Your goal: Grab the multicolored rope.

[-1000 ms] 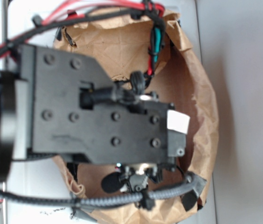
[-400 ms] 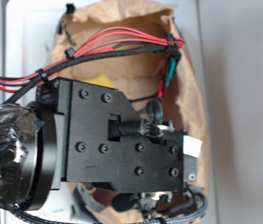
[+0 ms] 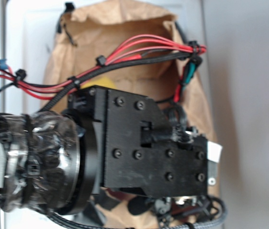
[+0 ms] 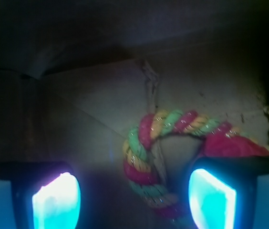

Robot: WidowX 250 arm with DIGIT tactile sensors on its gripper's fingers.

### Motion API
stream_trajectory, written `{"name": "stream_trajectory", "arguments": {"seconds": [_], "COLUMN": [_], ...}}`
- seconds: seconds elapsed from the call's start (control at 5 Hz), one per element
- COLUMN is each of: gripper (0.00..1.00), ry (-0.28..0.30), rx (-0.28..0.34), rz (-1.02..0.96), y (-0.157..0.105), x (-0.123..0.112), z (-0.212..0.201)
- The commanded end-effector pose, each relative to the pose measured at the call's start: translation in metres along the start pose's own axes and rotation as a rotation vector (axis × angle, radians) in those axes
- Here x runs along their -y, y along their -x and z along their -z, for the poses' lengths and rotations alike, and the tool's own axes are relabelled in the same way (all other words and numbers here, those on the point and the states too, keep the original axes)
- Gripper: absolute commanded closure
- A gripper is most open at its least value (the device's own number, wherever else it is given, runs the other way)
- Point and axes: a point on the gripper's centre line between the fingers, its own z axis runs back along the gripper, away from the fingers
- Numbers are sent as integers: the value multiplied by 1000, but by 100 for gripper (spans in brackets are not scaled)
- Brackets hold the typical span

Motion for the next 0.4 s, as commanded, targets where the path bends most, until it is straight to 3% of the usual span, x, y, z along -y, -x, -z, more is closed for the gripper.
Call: {"name": "stream_trajectory", "arguments": {"seconds": [0.0, 0.2], "gripper": [0, 0], "ry": [28, 48], "rx": [57, 42], "rz": [1, -43], "y": [-19, -25], "x": [6, 4], "z": [-10, -3]}}
